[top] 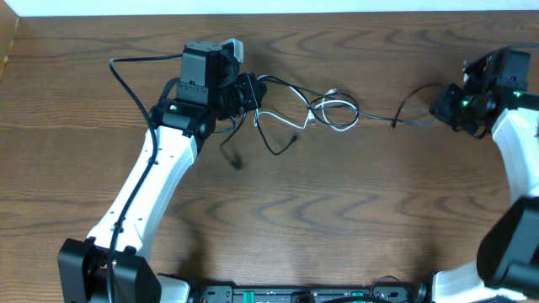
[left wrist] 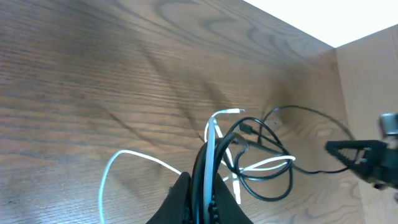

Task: Untangle cables

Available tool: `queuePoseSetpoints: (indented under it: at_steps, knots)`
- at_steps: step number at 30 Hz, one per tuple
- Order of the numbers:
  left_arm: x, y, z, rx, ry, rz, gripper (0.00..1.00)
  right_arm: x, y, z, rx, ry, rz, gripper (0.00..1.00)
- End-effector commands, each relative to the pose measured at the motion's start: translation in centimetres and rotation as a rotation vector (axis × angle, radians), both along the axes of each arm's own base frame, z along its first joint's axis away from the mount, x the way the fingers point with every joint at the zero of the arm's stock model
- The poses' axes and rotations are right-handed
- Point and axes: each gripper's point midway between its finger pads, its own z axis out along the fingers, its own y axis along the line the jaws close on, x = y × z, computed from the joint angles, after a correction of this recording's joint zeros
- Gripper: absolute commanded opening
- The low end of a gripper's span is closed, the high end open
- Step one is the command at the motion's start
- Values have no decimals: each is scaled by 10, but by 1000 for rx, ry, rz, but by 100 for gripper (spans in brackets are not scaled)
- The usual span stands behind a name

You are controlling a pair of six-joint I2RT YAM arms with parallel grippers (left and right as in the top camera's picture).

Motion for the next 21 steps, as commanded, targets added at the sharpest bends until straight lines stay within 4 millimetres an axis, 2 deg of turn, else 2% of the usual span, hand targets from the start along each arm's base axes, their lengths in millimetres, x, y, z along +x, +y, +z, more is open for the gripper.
queuePoseSetpoints:
  at_steps: [1, 4, 6, 7, 10, 11, 14, 18, 21]
  knots:
    - [9, 8, 8, 5, -18, 46, 8, -9, -30, -23, -53, 77, -44, 1]
    - [10, 8, 9, 4, -21, 46, 7, -15, -44, -29, -78, 106, -66, 5]
    - [9, 4, 12, -9, -33, 16, 7, -15, -47, -28, -72, 92, -47, 22]
    - [7, -3, 16, -28, -51, -30, 7, -11, -38, -23, -33, 54, 25, 37]
    - [1, -20, 30, -95, -92, -132, 8, 0, 13, 2, 139, -133, 327, 54]
    - [0, -25, 34, -113, -106, -154, 7, 1, 32, 14, 209, -206, 417, 56]
    - [-1, -35, 41, -133, -129, -177, 8, 4, 65, 35, 307, -322, 549, 59]
    - [-4, -48, 46, -158, -136, -191, 7, 10, 102, 47, 333, -394, 661, 59]
    - [-1, -50, 51, -192, -122, -158, 8, 12, 136, 52, 325, -435, 756, 59]
